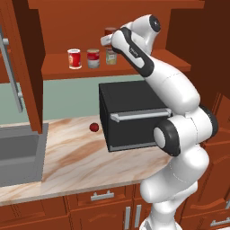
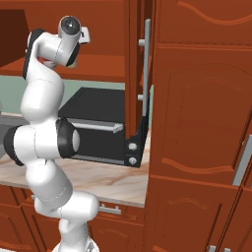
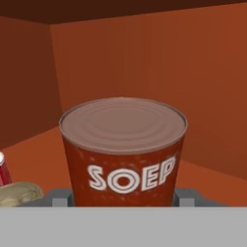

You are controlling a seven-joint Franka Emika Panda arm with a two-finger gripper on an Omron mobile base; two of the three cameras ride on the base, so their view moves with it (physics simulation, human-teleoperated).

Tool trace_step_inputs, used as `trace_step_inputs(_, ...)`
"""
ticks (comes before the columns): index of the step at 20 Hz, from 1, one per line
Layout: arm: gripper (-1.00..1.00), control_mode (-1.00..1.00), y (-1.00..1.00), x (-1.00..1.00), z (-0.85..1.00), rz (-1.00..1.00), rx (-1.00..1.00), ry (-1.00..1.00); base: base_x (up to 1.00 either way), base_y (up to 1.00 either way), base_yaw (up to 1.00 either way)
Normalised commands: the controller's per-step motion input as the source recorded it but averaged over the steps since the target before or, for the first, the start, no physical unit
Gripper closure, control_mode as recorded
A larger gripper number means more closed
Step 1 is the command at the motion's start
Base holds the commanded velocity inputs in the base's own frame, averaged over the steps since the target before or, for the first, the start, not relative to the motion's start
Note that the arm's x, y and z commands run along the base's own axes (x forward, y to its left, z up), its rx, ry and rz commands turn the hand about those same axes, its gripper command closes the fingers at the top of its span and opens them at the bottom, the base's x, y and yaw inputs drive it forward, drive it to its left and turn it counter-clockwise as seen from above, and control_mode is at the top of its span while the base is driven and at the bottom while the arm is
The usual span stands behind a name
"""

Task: Stack two cans on top of the other two cans in the cabinet.

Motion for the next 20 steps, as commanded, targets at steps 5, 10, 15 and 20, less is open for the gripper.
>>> trace_step_inputs(5, -1.0, -1.0, 0.0, -0.01, -0.05, 0.0, 0.02, 0.0, 0.0, 0.0, 0.0)
trace_step_inputs(10, -1.0, -1.0, -0.01, -0.07, -0.09, 0.0, 0.01, 0.0, 0.0, 0.0, 0.0)
trace_step_inputs(15, -1.0, -1.0, -0.04, -0.28, -0.05, -0.02, 0.0, 0.0, 0.0, 0.0, 0.0)
trace_step_inputs(20, -1.0, -1.0, -0.01, -0.36, -0.01, -0.03, 0.0, 0.0, 0.0, 0.0, 0.0)
